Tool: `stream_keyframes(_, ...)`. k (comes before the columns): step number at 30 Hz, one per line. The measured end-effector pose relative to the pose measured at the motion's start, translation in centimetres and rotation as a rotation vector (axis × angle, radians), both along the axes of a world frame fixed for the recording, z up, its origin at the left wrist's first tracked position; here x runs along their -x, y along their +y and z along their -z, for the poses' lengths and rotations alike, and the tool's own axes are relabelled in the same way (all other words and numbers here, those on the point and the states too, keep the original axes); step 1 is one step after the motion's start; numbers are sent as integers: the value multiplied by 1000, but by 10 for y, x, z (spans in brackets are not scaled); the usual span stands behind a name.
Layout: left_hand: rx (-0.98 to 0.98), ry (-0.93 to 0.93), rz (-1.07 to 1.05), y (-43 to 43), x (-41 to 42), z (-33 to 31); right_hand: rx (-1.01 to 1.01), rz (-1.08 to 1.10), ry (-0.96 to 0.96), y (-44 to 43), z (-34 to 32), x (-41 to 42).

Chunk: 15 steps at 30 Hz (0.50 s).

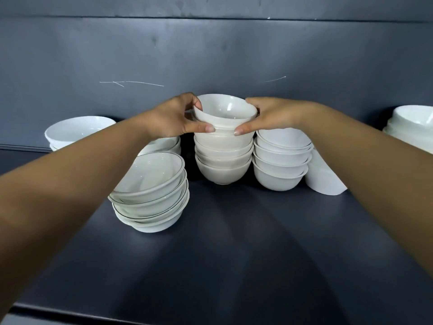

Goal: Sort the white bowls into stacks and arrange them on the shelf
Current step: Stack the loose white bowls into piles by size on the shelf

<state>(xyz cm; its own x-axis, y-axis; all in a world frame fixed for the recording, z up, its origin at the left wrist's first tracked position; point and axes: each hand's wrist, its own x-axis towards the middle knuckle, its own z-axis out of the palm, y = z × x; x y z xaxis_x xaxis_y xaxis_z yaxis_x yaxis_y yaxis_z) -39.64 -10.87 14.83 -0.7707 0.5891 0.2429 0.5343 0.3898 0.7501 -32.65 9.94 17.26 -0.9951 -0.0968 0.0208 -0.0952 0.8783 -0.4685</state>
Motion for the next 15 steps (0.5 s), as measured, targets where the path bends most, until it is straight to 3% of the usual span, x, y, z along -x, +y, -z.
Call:
stream_keyframes(3,-1,-2,7,0,1,2,-141,35,17,-2,1,1)
stream_keyframes(15,136,51,-38,4,2,8,-252,138,84,-4,2,0)
